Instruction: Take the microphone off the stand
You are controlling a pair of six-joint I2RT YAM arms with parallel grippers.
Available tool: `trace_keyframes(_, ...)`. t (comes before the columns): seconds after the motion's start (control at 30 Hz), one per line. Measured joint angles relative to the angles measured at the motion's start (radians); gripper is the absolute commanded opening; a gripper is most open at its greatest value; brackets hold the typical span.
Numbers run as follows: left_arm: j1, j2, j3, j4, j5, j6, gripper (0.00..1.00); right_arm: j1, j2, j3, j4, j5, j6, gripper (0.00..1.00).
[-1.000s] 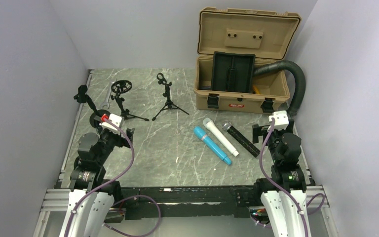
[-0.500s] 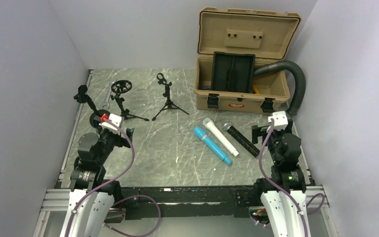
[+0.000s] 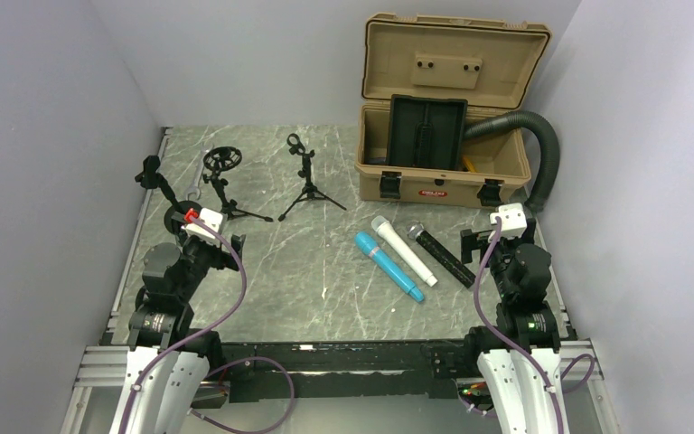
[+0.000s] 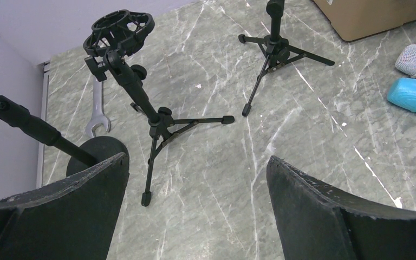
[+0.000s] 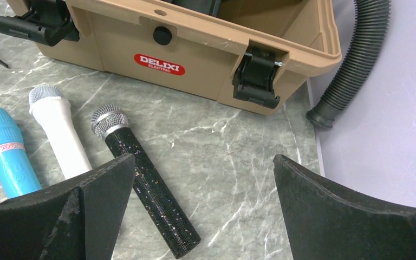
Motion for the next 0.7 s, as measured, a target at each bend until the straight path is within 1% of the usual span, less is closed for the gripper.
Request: trace_keyframes(0.7, 0.000, 0.000, 0.000, 0.000, 0.000, 0.000, 0.99, -0.001, 0.008, -0.005, -0.001, -0.018, -0.005, 1.00)
